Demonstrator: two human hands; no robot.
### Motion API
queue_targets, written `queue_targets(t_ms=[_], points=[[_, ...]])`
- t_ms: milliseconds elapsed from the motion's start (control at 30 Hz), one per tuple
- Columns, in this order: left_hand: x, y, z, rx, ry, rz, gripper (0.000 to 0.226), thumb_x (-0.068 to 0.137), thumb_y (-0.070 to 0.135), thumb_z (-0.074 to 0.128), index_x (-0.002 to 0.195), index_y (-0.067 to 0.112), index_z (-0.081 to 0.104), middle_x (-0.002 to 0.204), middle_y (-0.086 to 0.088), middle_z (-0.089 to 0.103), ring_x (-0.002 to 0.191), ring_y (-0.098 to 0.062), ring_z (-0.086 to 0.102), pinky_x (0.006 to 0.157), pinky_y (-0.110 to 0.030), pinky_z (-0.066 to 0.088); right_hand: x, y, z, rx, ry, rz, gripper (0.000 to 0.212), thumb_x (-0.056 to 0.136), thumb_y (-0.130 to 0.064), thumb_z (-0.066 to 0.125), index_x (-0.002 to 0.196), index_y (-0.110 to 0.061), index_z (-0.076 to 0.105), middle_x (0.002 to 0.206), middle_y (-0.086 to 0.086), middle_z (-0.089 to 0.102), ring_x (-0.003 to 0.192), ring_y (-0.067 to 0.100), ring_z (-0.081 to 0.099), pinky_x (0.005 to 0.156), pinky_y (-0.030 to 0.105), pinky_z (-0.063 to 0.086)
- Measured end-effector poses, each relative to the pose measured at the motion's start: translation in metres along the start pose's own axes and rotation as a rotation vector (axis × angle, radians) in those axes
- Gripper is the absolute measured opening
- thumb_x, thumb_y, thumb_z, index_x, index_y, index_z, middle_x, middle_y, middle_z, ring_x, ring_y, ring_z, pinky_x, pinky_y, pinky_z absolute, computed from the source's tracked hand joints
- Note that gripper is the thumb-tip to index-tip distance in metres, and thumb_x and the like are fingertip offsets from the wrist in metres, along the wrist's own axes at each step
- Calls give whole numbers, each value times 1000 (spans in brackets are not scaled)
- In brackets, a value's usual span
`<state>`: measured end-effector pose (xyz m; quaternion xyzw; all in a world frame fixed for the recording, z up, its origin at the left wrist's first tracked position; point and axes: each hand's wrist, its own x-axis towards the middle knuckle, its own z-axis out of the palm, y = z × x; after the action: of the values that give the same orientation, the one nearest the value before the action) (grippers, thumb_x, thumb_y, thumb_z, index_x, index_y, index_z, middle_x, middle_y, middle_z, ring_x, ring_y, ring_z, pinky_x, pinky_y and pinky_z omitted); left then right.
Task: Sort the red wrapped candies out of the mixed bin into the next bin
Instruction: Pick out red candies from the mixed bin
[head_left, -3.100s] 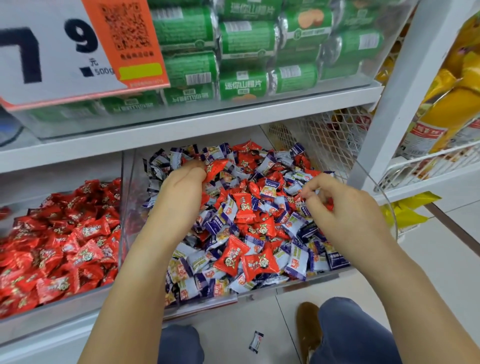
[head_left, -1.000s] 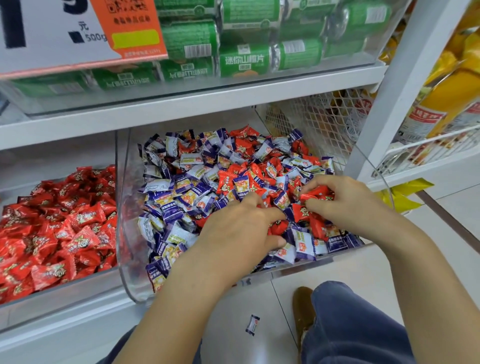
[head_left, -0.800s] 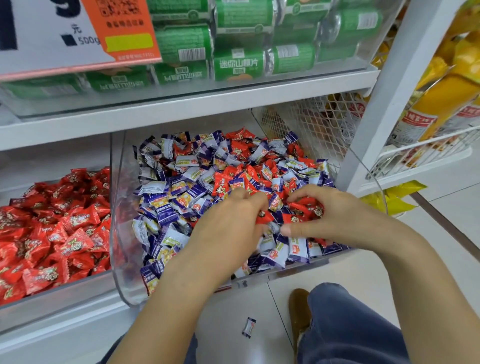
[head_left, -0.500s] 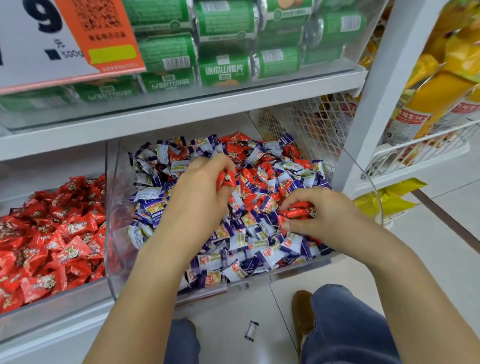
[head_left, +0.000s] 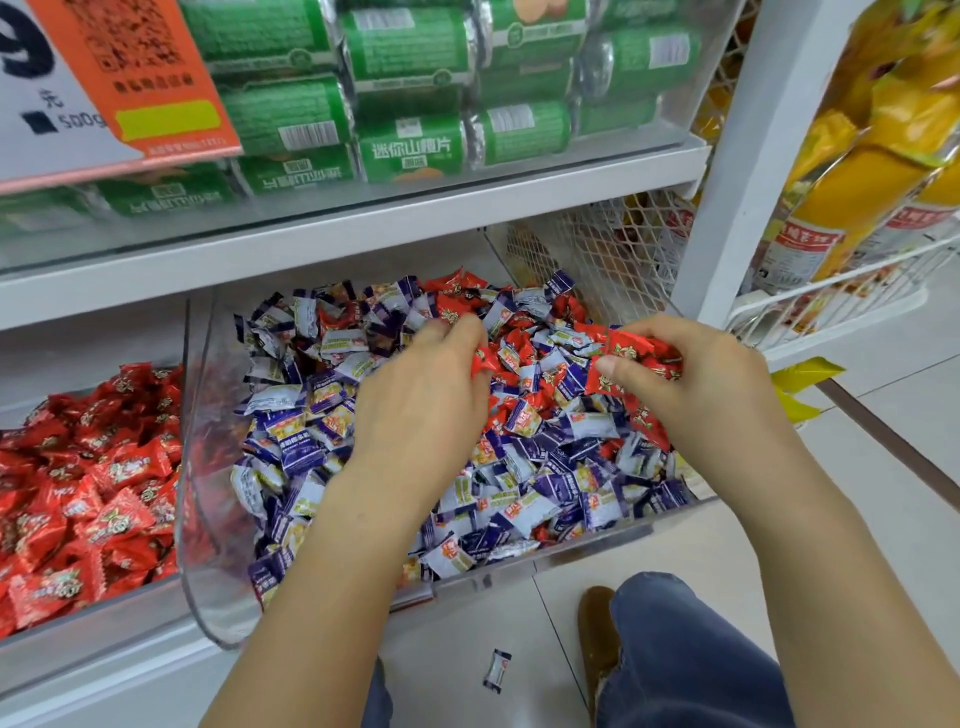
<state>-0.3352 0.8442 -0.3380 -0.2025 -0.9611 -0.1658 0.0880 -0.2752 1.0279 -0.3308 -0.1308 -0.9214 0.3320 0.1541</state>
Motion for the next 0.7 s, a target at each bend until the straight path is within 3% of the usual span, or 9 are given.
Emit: queue_targets(t_ms=[100,200,300,400,500,700], points=[[0,0,10,177,-127,45,27,96,41,43,120,27,45,116,3,51,93,-24,60,56,-30,38,1,-4,1,-8,9,-12,15,84,-34,68,98,-29,69,84,-6,65,77,11,56,60,19,37],[0,-1,15,229,-195,94,29,96,37,48,122,26,43,120,4,50,95,-23,60,57,-30,39,6,-14,5,-8,-10,-33,17,83,-33,69,99,-30,70,82,-9,63,78,9,55,60,17,35],[0,-2,19,204,-162,79,30,92,20,56,118,27,41,113,5,52,85,-23,62,52,-30,38,11,-19,21,-92,-182,19,26,83,-35,69,109,-31,69,90,-5,65,80,9,54,68,18,37],[-1,-4,12,145,-109,48,31,92,18,55,117,28,40,110,5,53,83,-24,61,51,-31,41,11,-17,37,-222,-338,63,43,84,-38,67,126,-29,60,108,2,66,89,16,56,73,21,39],[-3,-6,-4,56,-27,21,24,95,31,49,118,29,41,113,7,53,87,-23,60,57,-31,39,15,-16,45,-285,-314,60,54,85,-38,66,134,-21,51,115,9,65,106,25,58,79,27,42],[-6,-14,-12,-7,-76,9,21,96,36,46,115,31,42,115,8,53,90,-19,56,60,-30,37,14,-21,59,-336,-247,7,46,85,-39,66,124,-15,58,106,11,67,101,29,60,81,35,50]])
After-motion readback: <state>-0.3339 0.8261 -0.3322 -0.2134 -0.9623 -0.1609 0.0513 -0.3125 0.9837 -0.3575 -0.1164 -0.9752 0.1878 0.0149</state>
